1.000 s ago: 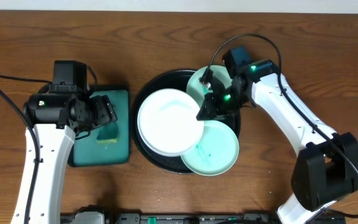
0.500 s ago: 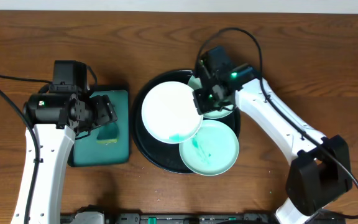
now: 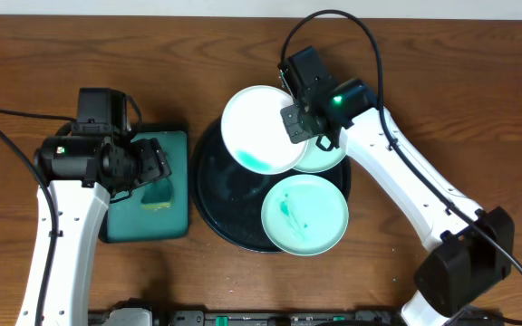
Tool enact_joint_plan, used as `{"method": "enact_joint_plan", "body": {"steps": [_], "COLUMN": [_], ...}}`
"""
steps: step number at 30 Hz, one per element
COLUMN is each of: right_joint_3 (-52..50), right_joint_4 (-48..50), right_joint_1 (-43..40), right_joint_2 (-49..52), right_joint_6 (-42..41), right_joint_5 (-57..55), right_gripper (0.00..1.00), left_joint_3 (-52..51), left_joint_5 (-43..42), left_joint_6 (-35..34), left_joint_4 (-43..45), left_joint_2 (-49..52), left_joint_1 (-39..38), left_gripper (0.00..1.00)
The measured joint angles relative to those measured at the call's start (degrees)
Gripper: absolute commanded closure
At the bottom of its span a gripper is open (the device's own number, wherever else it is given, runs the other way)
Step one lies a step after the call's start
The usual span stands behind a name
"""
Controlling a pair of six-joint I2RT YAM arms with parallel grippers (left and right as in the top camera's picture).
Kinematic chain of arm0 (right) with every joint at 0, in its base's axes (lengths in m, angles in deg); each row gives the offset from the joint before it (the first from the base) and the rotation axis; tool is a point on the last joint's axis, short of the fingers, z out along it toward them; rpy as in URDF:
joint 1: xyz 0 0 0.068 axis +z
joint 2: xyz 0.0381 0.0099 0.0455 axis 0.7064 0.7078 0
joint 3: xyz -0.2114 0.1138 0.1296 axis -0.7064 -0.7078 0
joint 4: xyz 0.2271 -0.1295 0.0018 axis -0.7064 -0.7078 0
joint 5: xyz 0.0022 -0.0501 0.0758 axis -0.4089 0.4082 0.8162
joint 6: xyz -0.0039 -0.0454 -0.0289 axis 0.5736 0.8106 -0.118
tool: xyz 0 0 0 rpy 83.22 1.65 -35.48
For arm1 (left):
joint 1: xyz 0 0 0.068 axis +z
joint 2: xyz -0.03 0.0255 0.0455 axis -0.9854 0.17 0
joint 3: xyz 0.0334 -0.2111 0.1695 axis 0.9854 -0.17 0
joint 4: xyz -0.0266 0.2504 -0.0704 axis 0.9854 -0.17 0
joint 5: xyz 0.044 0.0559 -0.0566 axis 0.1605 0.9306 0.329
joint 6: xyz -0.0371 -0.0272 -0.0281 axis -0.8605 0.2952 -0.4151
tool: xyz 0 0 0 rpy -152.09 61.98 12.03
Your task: Clean dirty plates on tray and stack at the side
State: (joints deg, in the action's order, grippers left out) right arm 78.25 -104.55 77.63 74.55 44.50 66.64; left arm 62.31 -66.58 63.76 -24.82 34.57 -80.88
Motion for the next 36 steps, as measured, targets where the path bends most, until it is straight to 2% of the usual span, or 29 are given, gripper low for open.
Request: {"method": "enact_joint_plan", "body": {"steps": [24,36], "right_joint_3": [0.15,0.17], "right_joint_4": [6.45,8.87], "right_joint_1": [20.37,27.02], "right_joint_2": [0.00,0.00], "right_joint_6": [17.00,24.39], "right_joint_5": [-45.29,-59.08], "right_gripper": [0.99,0.99], "left_joint_3": [0.00,0.00], "left_joint_5": [0.00,0.00], "left_joint_6": [0.00,0.02], "left_joint_4": [0.02,0.02], "left_joint_2": [0.00,0.00], "left_joint_1": [0.00,0.00], "left_gripper": [0.19,0.19]}}
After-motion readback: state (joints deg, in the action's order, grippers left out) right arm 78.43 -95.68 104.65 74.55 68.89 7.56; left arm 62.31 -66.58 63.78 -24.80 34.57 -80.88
